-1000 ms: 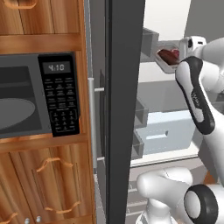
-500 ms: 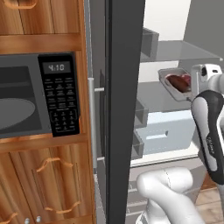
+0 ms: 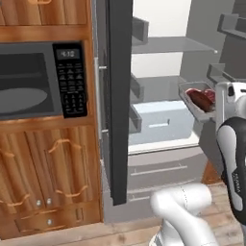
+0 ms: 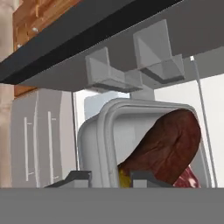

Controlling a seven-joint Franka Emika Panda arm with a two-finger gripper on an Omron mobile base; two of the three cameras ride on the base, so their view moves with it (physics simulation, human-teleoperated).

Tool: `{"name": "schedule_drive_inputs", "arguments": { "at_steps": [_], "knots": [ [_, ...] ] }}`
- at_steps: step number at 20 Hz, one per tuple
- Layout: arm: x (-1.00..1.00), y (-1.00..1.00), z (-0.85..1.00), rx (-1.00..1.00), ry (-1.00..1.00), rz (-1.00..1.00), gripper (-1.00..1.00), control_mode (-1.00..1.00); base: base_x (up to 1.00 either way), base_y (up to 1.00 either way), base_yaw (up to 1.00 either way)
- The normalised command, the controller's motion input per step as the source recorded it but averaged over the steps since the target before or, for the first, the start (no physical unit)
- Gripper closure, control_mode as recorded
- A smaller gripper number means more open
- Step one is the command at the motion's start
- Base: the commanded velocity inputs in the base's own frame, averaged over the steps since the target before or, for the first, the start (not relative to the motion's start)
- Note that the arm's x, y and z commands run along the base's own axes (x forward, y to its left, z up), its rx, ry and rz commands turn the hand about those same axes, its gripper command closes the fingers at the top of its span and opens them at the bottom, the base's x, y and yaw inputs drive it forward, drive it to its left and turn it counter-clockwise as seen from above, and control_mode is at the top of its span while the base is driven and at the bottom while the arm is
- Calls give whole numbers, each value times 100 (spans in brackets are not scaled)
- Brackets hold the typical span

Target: Place the tupperware containing the steak and sweet potato meal in the microwave. Close the microwave door and press the start button to reheat the meal.

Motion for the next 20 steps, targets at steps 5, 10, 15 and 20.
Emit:
{"name": "schedule_drive_inputs", "arguments": {
  "at_steps": [5, 10, 15, 20],
  "knots": [
    [0, 0, 0, 0, 0, 0, 100, 100, -100, 63, 8],
    [0, 0, 0, 0, 0, 0, 100, 100, -99, 96, 15],
    [0, 0, 0, 0, 0, 0, 100, 100, -45, 100, 18],
    [0, 0, 0, 0, 0, 0, 100, 100, 86, 91, 5]
  ]
}}
